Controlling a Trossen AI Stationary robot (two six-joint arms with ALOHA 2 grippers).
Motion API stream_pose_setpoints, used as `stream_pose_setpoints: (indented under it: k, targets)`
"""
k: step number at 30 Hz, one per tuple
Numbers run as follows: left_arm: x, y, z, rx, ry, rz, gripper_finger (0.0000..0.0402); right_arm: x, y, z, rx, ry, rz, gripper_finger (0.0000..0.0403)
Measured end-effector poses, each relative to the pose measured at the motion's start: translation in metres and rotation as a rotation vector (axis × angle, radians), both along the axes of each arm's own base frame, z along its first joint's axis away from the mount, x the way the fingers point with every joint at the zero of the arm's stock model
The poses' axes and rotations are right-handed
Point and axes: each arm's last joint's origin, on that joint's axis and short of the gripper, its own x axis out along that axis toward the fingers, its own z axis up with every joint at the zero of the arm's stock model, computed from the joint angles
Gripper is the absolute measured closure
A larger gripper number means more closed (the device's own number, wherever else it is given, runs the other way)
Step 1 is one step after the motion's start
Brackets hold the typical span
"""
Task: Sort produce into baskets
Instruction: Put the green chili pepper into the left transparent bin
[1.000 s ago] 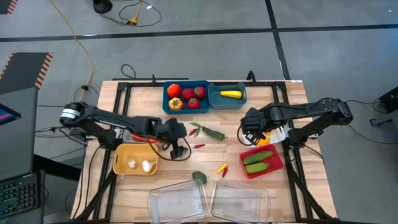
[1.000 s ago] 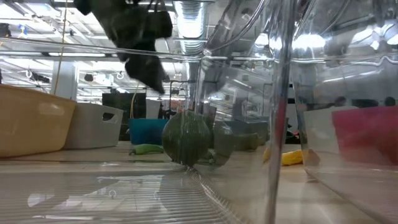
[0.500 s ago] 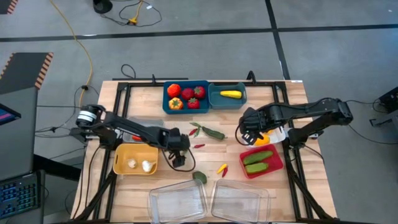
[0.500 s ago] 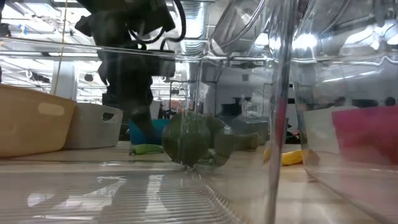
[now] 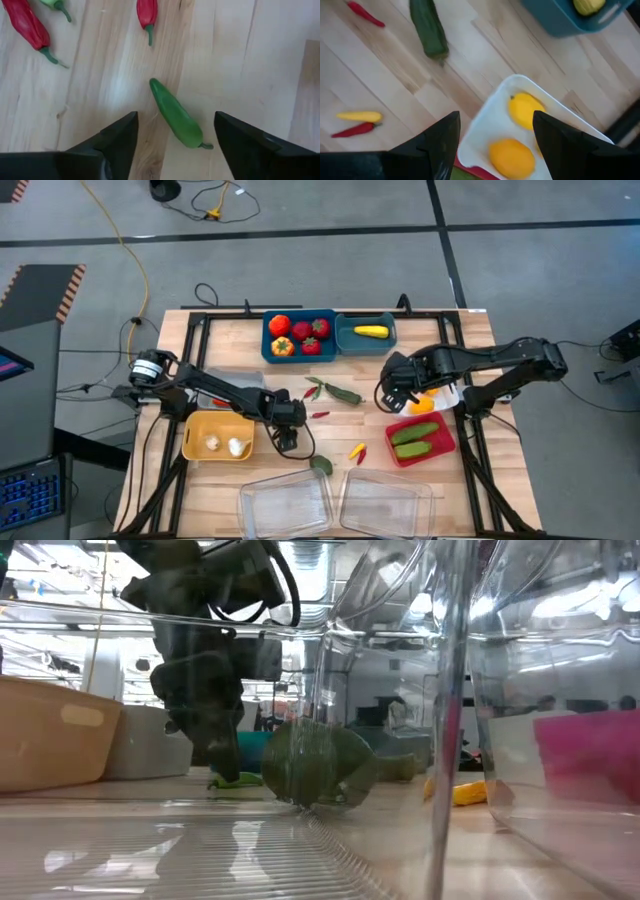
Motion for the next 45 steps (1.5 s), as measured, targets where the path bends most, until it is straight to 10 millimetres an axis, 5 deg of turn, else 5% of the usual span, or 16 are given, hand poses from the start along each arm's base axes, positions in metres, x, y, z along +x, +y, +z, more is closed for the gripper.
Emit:
stream_pose_setpoints:
  k: [14, 34, 39, 45]
  targets:
    - [0.000, 0.000, 0.000, -0.007, 0.002, -0.002, 0.0269, 0.012, 0.001, 0.003, 0.012, -0.132, 0.002, 0.0125]
    - [-0.001, -0.001, 0.003, -0.033, -0.003, -0.018, 0.0335, 0.013, 0.001, 0.003, 0.012, -0.141, 0.002, 0.0125]
    - [0.000, -0.001, 0.024, -0.032, -0.053, -0.054, 0.0343, 0.013, 0.001, 0.003, 0.012, -0.140, 0.002, 0.0125]
    - [0.001, -0.008, 0.077, -0.103, -0.118, -0.118, 0.0344, 0.013, 0.001, 0.003, 0.011, -0.141, 0.001, 0.0125]
